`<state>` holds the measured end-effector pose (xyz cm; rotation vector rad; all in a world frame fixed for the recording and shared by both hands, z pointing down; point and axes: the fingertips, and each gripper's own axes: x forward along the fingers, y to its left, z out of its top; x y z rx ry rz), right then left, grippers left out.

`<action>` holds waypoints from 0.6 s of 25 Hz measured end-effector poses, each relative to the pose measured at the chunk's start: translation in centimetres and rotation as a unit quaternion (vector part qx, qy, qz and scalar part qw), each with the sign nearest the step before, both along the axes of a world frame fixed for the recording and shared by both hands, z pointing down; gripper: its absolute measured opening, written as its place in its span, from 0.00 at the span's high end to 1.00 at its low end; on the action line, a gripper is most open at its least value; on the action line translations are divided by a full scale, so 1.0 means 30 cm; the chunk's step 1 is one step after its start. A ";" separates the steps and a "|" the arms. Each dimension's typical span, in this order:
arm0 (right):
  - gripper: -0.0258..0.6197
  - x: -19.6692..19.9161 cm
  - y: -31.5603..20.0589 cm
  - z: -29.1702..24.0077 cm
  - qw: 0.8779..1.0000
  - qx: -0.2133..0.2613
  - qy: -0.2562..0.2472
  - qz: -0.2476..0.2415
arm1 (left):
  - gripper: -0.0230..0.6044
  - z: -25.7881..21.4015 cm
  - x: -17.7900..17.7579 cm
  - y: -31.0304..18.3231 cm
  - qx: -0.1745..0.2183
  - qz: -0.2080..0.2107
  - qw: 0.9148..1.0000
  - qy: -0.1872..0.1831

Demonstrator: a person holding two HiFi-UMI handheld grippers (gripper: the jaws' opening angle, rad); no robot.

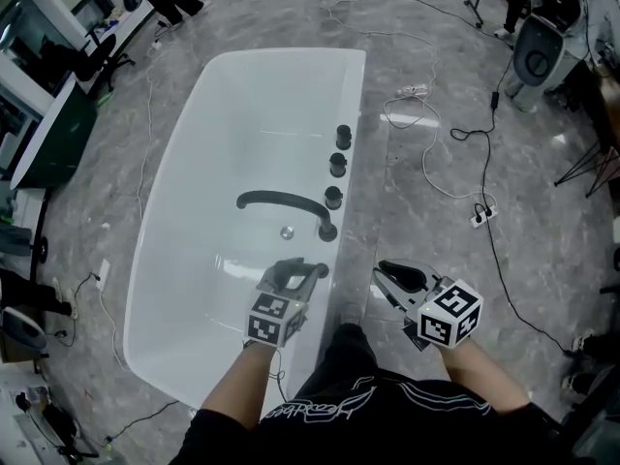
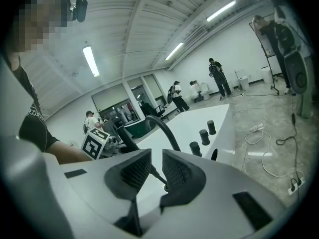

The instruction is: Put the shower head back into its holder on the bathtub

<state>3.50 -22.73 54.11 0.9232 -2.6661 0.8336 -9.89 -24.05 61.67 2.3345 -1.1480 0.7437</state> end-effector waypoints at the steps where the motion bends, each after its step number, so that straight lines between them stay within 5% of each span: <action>1: 0.85 0.005 -0.002 0.006 1.000 -0.001 0.001 0.002 | 0.75 0.017 -0.002 -0.004 -0.002 -0.002 1.000 -0.001; 15: 0.85 -0.002 -0.019 0.068 1.000 -0.019 0.006 -0.004 | 0.75 0.268 0.033 -0.020 -0.029 -0.006 0.999 -0.033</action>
